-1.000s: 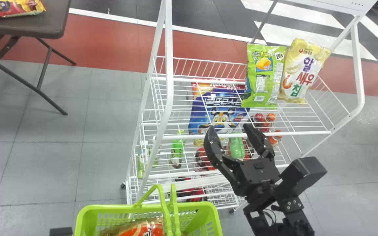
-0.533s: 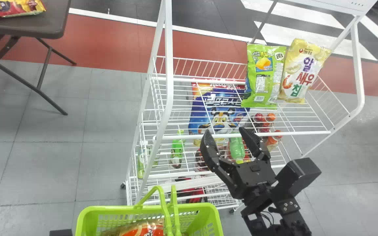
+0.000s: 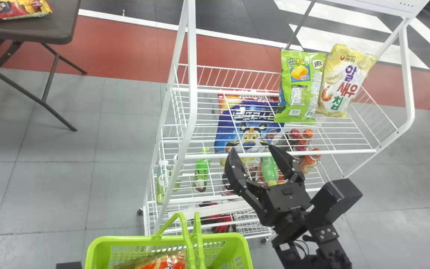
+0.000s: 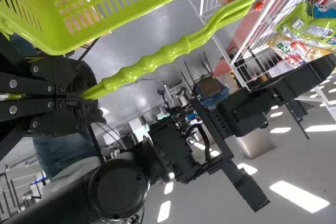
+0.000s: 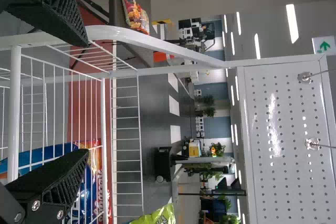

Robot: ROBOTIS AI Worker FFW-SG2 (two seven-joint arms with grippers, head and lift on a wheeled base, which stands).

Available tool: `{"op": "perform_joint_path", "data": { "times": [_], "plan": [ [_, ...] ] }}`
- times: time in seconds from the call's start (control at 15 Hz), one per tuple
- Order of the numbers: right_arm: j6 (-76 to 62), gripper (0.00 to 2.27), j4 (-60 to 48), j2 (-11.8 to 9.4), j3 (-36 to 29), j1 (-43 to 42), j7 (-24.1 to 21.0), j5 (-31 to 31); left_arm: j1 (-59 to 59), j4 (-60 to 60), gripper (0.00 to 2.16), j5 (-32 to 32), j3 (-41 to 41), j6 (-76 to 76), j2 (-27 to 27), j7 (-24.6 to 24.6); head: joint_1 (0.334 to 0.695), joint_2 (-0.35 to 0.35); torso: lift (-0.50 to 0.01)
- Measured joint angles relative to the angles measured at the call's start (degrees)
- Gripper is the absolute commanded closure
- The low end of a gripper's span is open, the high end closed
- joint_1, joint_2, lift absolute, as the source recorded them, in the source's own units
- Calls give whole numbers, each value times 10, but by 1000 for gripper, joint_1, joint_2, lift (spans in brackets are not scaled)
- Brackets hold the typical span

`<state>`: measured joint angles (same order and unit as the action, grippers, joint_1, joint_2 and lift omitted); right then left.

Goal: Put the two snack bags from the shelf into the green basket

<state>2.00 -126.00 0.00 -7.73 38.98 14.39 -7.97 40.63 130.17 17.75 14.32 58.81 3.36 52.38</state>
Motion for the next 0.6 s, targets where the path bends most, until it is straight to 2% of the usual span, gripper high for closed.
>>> {"op": "perform_joint_path", "data": {
  "times": [0.6],
  "plan": [
    [6, 97, 1, 0, 1, -5, 11, -5, -1, 1, 2078, 1, -3, 2, -1, 0, 695, -350, -1]
  ]
}}
